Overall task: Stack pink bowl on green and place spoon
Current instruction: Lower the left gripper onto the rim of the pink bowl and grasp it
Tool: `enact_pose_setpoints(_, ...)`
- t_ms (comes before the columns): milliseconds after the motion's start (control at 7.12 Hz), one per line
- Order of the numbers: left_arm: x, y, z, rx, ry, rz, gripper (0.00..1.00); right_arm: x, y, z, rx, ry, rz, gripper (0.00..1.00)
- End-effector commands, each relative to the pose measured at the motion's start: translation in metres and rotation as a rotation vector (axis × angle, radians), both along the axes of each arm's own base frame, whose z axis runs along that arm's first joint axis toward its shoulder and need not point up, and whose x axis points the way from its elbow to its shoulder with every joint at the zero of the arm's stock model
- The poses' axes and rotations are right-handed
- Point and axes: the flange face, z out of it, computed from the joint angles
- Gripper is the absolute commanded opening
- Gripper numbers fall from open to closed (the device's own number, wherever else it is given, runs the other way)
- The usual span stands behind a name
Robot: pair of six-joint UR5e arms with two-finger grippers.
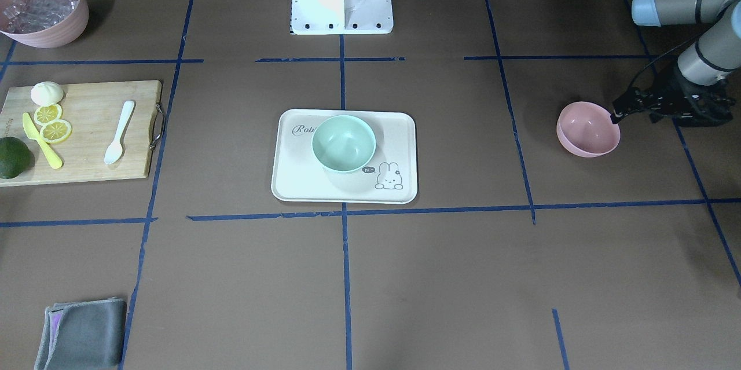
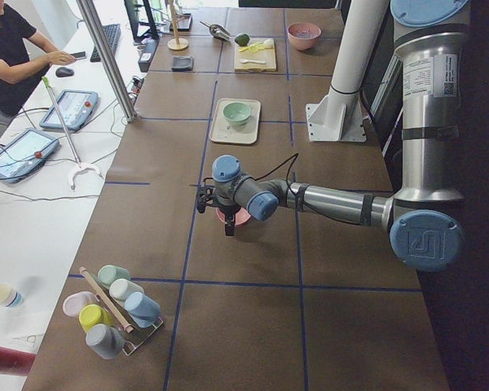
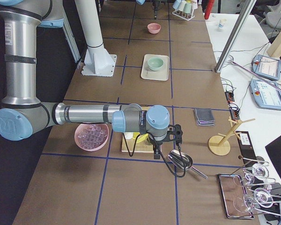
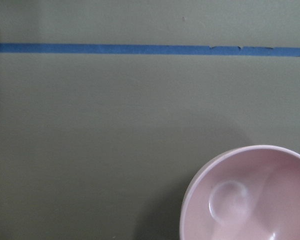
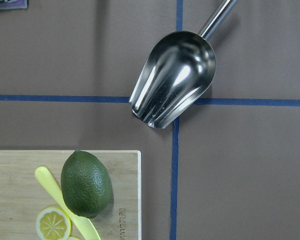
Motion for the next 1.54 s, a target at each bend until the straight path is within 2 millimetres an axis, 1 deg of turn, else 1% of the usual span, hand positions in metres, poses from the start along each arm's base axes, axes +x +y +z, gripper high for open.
enact_pose_setpoints(0, 0.018, 0.005, 0.014, -0.017, -0.003, -0.003, 1.0, 0.0, -0.004, -0.003, 0.009, 0.001, 0.0, 1.0)
enact_pose_setpoints(140, 0.019, 0.004, 0.015, -0.019, -0.004, -0.003, 0.97, 0.0, -0.003, -0.003, 0.008, -0.002, 0.001, 1.0)
enact_pose_setpoints(281, 0.023, 0.004, 0.02, -0.027, -0.009, 0.004, 0.97, 0.0, -0.003, -0.003, 0.008, -0.002, 0.001, 1.0)
enact_pose_setpoints(561, 0.039, -0.007, 0.019, -0.026, -0.006, 0.017, 0.97, 0.0, -0.005, -0.005, 0.011, 0.003, 0.001, 1.0)
enact_pose_setpoints(702, 0.04, -0.007, 0.019, -0.027, -0.005, 0.02, 0.7, 0.0, -0.005, -0.005, 0.013, 0.001, 0.001, 1.0)
enact_pose_setpoints(842, 0.039, -0.006, 0.019, -0.028, 0.001, 0.025, 0.4, 0.0, -0.005, -0.005, 0.013, 0.001, 0.001, 1.0)
enact_pose_setpoints(982, 0.038, -0.005, 0.02, -0.027, 0.0, 0.03, 0.19, 0.0, -0.005, -0.005, 0.013, 0.001, 0.001, 1.0)
enact_pose_setpoints(1123, 0.036, -0.003, 0.017, -0.027, 0.0, 0.028, 0.05, 0.0, -0.005, -0.005, 0.011, 0.0, 0.001, 1.0)
enact_pose_setpoints(1263, 0.034, 0.0, 0.008, -0.038, 0.034, 0.044, 0.0, 0.0, -0.006, -0.006, 0.01, -0.005, 0.001, 1.0)
enact_pose_setpoints(1404, 0.027, 0.001, -0.016, -0.074, 0.121, 0.076, 0.0, 0.0, -0.006, -0.007, 0.011, -0.006, 0.001, 1.0)
